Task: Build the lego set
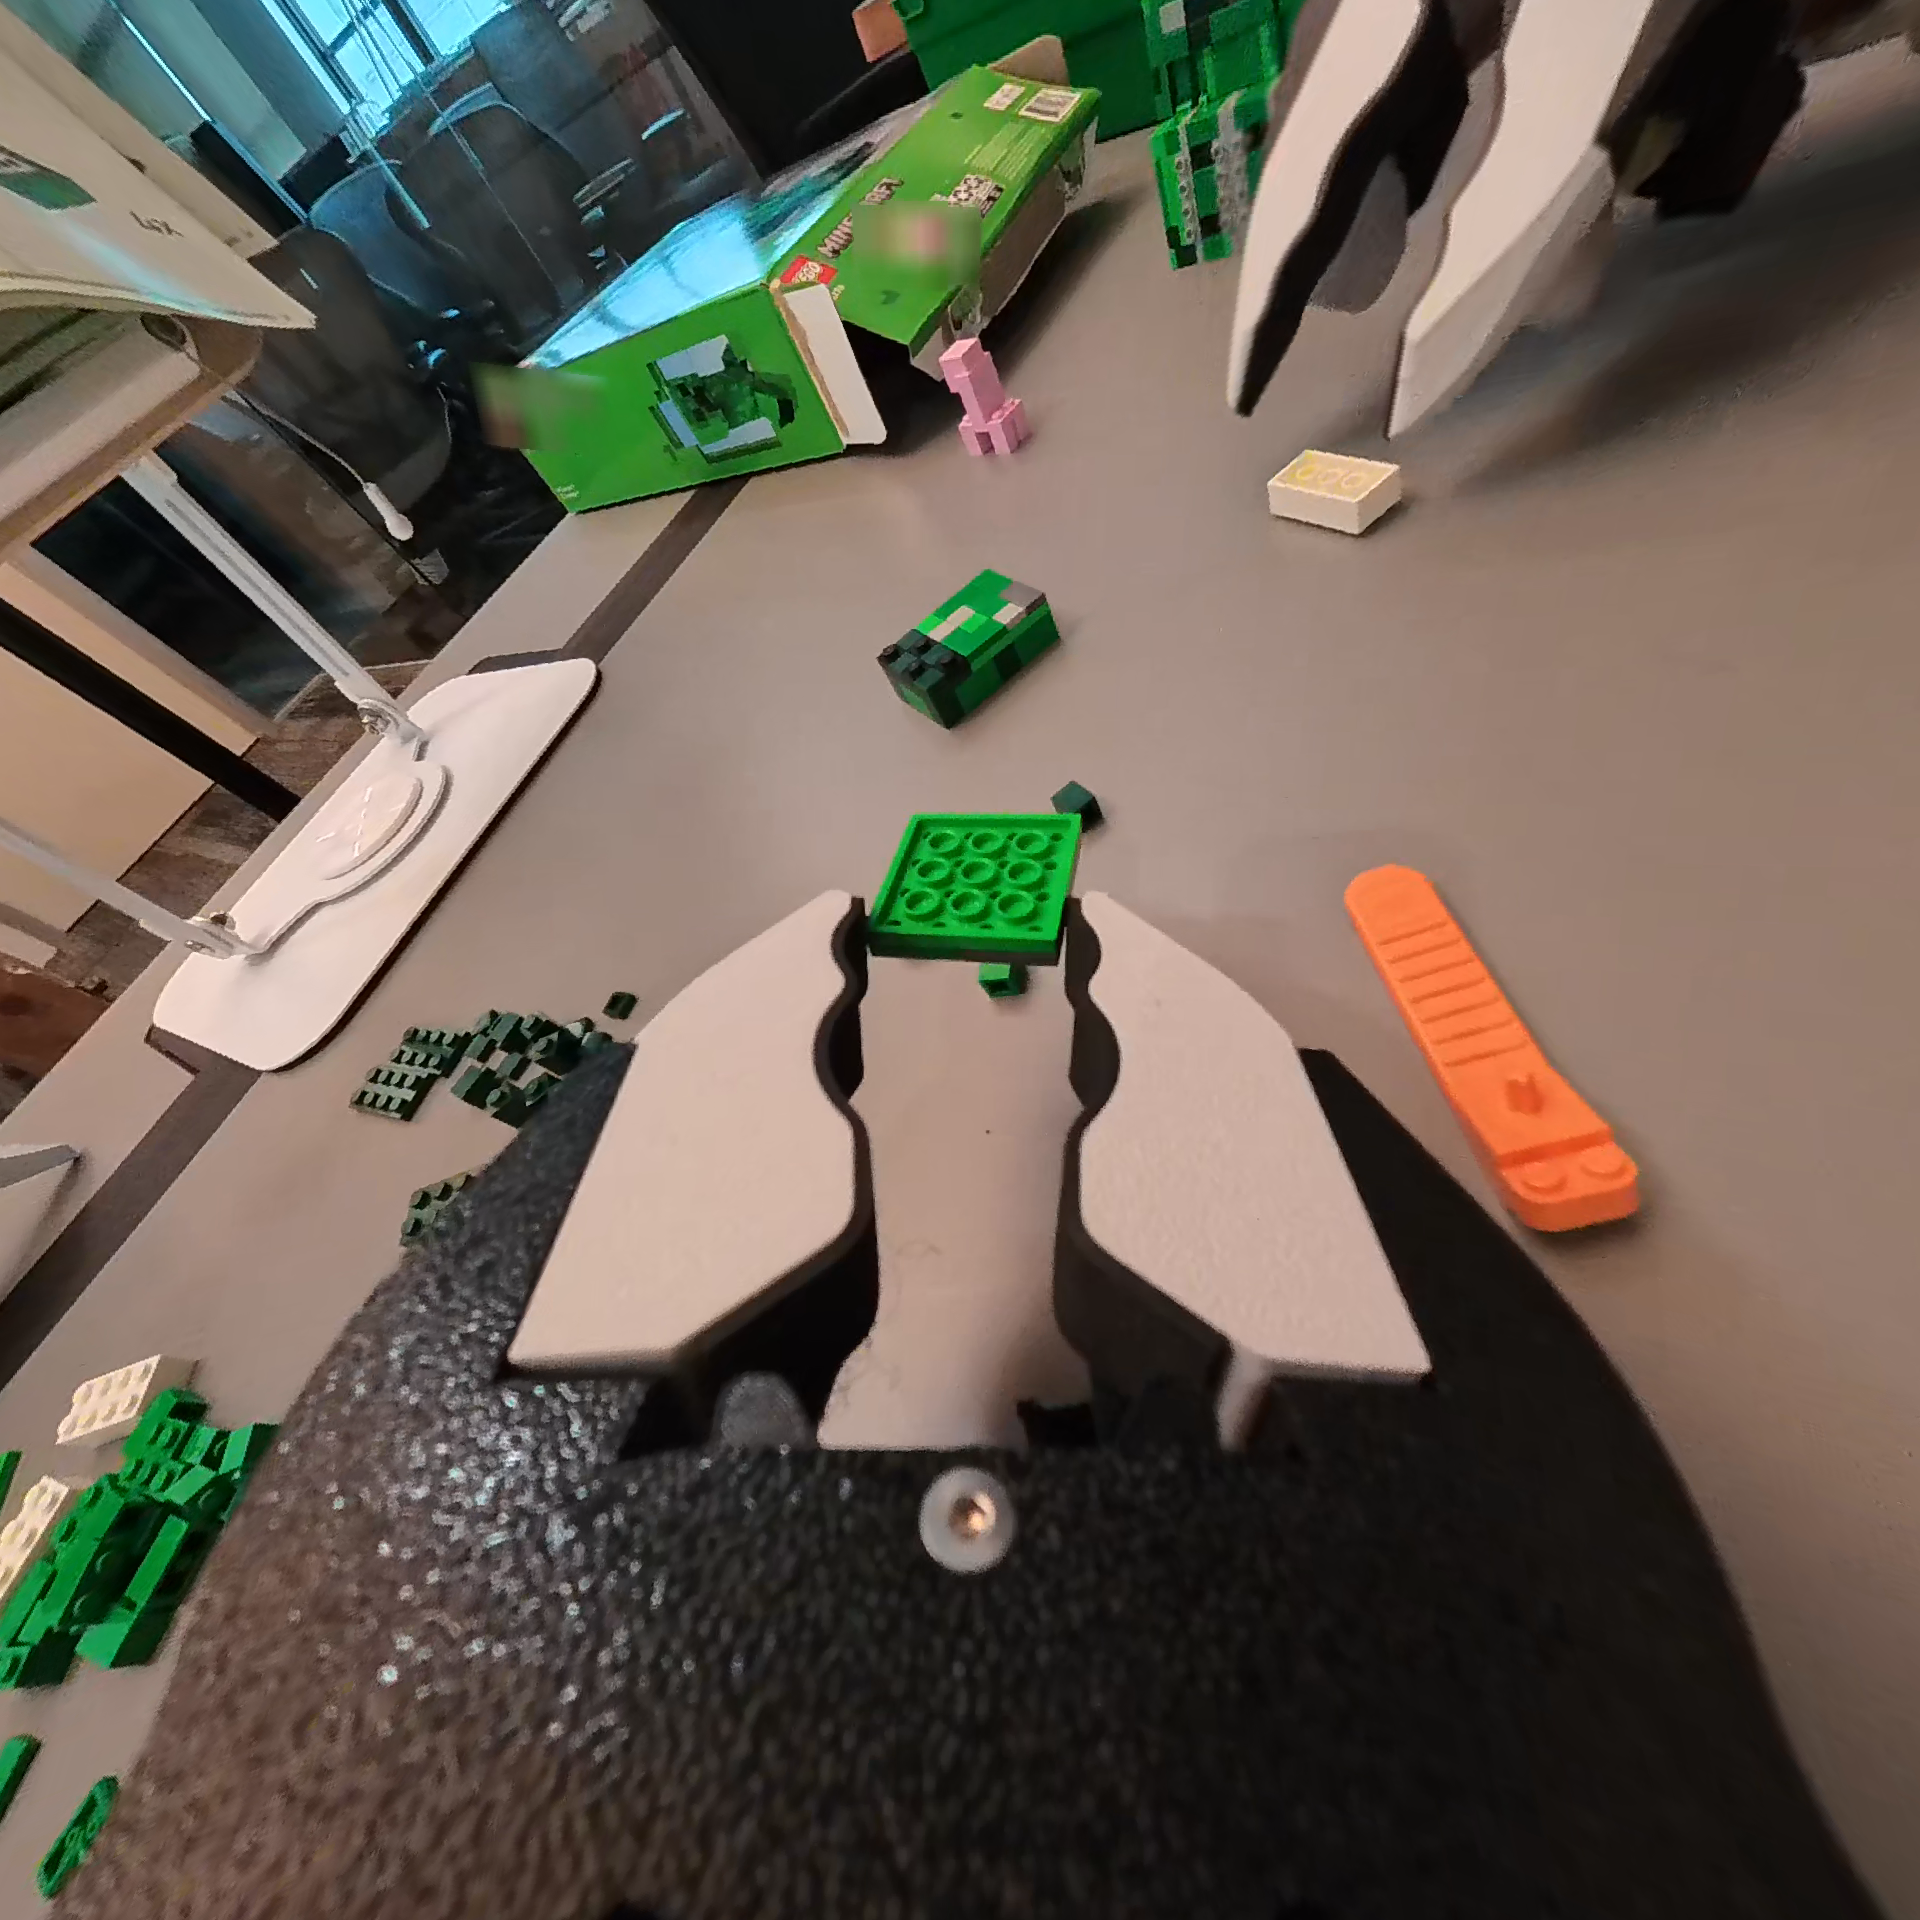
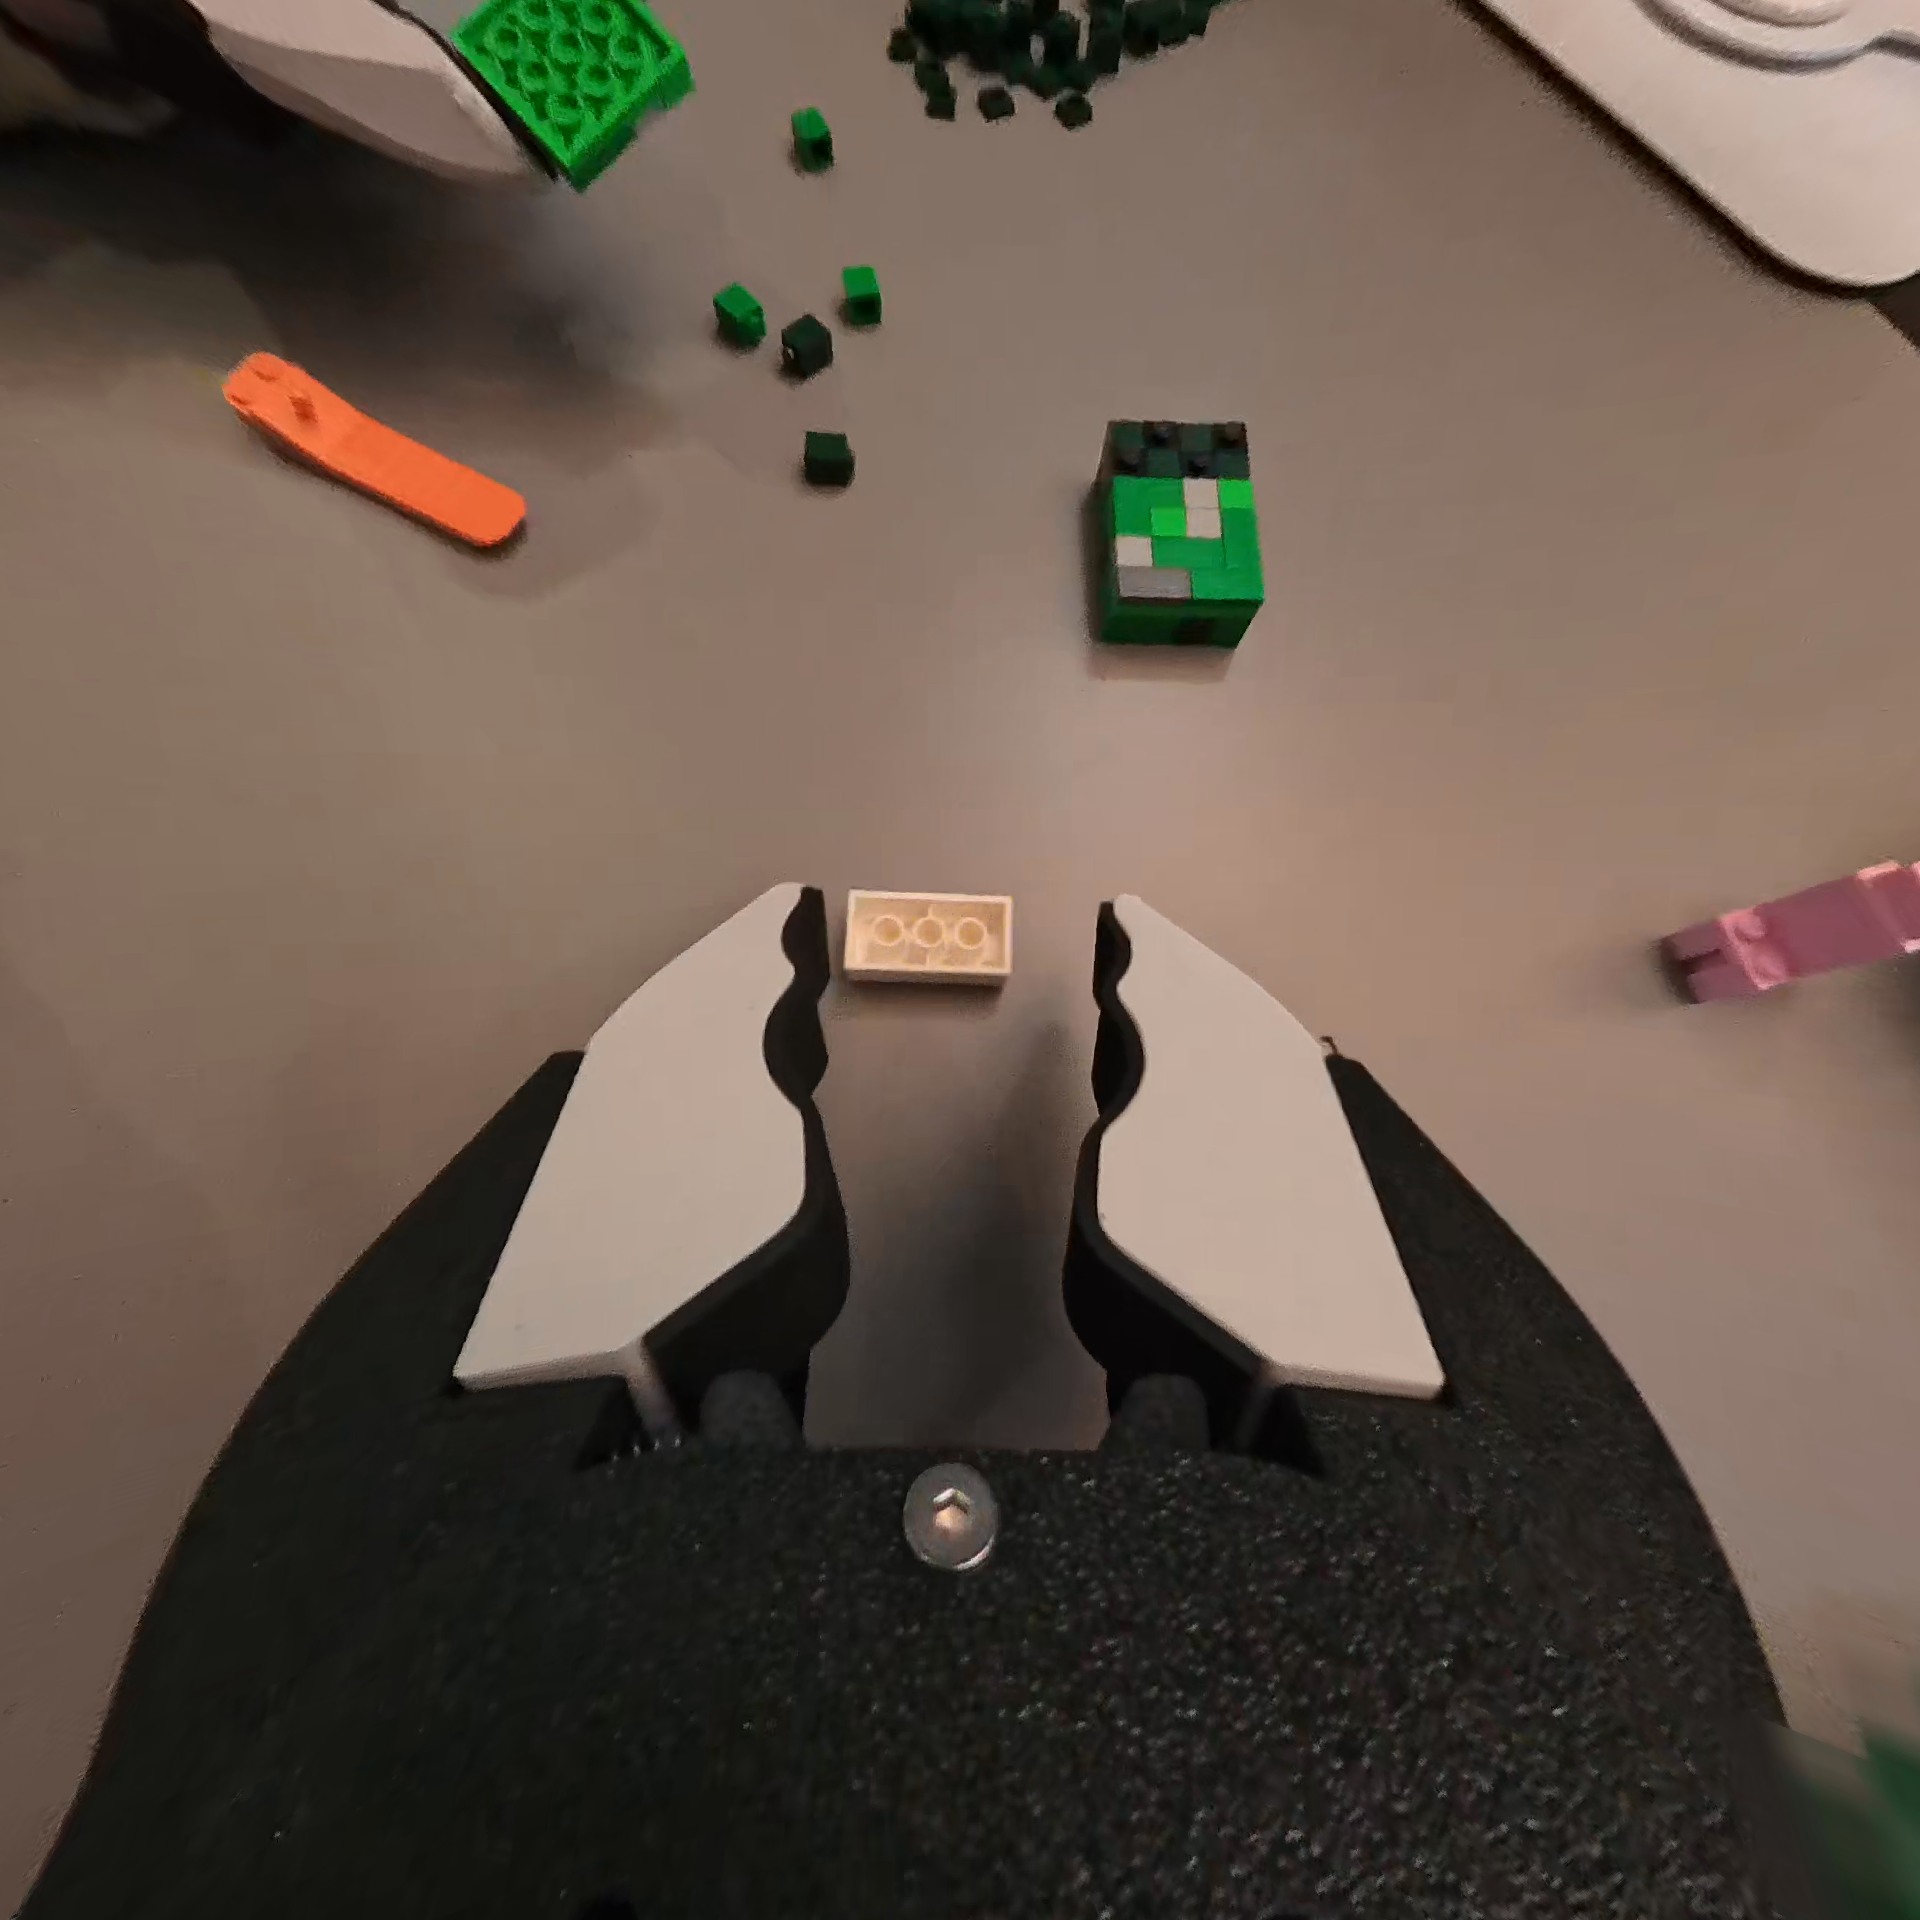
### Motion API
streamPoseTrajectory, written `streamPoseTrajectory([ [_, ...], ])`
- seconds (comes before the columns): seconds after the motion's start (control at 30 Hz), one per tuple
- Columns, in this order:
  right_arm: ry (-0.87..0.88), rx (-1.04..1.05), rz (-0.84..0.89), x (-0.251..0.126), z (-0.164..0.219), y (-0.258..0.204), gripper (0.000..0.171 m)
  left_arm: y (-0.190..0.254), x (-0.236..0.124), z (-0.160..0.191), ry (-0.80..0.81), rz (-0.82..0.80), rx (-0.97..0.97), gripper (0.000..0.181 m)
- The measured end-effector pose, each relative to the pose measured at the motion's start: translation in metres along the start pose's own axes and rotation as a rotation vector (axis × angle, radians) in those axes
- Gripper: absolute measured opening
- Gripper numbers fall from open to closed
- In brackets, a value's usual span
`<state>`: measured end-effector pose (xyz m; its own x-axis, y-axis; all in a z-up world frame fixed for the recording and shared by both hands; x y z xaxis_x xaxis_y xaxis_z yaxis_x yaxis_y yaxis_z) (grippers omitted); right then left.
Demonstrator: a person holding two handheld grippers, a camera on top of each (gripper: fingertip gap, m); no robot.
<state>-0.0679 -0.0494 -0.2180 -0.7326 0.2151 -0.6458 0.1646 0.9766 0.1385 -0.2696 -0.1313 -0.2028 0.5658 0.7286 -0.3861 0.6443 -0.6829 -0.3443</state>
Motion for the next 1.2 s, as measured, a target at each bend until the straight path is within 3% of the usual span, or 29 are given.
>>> streamPoseTrajectory([
  [0.5,-0.075,-0.022,-0.009,0.012,0.014,-0.01,0.034,0.002,0.001,0.0,0.005,0.018,-0.008,0.036],
  [0.9,0.219,-0.207,-0.159,0.03,-0.062,-0.048,0.034,0.005,-0.001,-0.006,0.072,0.058,-0.039,0.036],
  [1.2,0.061,-0.226,-0.201,0.053,-0.039,-0.048,0.034,0.008,0.0,-0.006,0.067,0.072,-0.024,0.036],
])
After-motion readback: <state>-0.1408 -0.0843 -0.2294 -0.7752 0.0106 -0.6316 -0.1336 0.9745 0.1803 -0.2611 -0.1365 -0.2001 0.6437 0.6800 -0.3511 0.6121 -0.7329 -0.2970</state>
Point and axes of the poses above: each gripper's, where its closed fingertips meet, x out along the fingers, z out of its underside, y = z × x across the jaws, the point moved 3 cm from there along -x, back along the fingers, and after that the axes turned 8 degrees about z, right-handed, at the moved point
